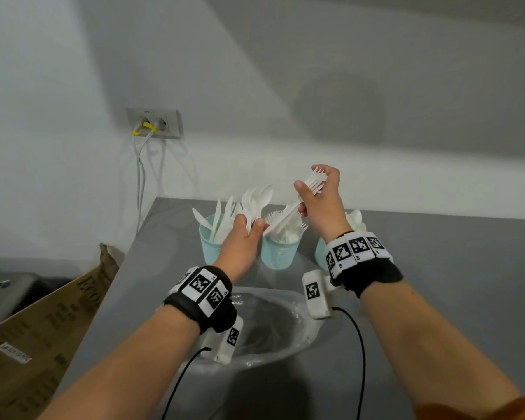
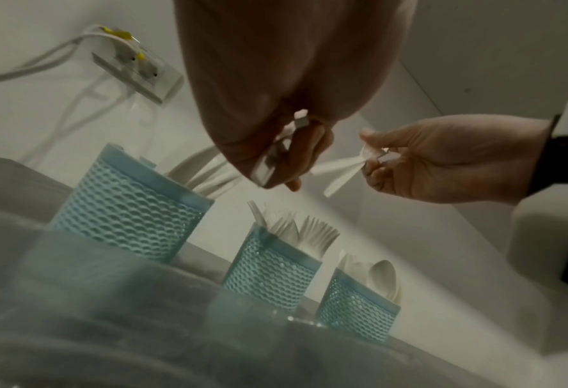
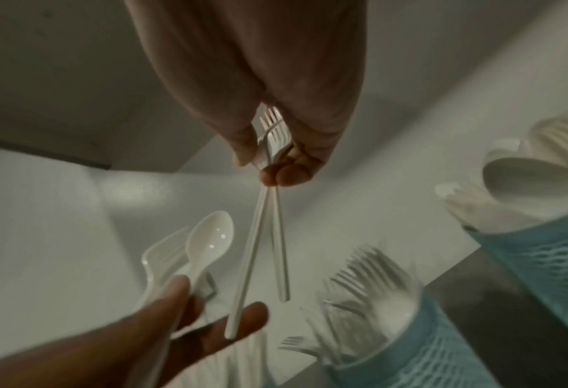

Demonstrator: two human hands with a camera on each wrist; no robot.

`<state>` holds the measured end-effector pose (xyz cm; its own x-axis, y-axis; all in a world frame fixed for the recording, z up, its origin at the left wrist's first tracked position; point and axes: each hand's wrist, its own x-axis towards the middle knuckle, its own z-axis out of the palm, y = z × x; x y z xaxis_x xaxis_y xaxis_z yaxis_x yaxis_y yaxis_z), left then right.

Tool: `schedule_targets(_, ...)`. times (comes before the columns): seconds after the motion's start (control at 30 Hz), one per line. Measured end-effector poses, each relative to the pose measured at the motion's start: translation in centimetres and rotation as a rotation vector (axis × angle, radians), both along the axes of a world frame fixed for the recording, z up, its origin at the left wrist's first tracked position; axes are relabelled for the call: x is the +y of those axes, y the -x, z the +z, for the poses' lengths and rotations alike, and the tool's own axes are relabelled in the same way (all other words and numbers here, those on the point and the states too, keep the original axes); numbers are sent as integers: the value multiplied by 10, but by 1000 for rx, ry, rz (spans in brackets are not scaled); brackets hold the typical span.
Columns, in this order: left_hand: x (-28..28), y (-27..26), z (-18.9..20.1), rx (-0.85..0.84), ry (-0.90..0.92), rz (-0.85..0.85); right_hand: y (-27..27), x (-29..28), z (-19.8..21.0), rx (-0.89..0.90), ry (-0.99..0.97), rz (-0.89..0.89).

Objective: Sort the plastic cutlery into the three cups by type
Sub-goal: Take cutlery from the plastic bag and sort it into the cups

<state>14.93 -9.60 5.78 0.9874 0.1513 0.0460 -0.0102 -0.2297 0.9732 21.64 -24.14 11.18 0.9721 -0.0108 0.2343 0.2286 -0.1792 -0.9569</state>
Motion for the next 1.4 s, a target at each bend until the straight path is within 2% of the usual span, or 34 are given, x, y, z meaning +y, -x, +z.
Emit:
schedule_targets(0.13, 0, -3, -5, -19, -18, 48, -2, -2, -12, -61, 139, -93)
schedule_targets(0.27, 1, -4, -8, -32, 5, 33, 7, 2, -23, -201, 291, -83)
schedule_targets(0.47, 5, -5, -13, -34, -11, 24, 5, 7, -57, -68, 566, -12)
schedule_targets(0.6, 7, -6, -10, -43, -38, 53, 5, 0, -68, -127, 765, -31)
schedule_targets(0.7, 4, -4, -5, -70, -126, 65, 8, -3, -66, -157, 926, -34)
schedule_targets(0.77, 2, -2, -3, -77, -164, 65, 12, 1, -56, -185, 838, -46)
schedule_targets(0.83, -2, -1, -3, -78, -200, 56, 17, 8, -44, -211, 627, -13)
schedule_targets(0.93, -8, 1, -4, -100, -250, 43, 30, 21, -27, -107, 240, 98)
schedule_targets(1.0, -11, 2, -4, -100, -281, 32, 35, 26, -23, -70, 113, 106)
schedule_targets(1.2, -11, 1, -4, 25, -209, -24, 33, 23, -13, -105, 27, 76)
schedule_targets(1.4, -1, 3, -9, 40, -128, 10, 16, -5, -5, -225, 65, -84)
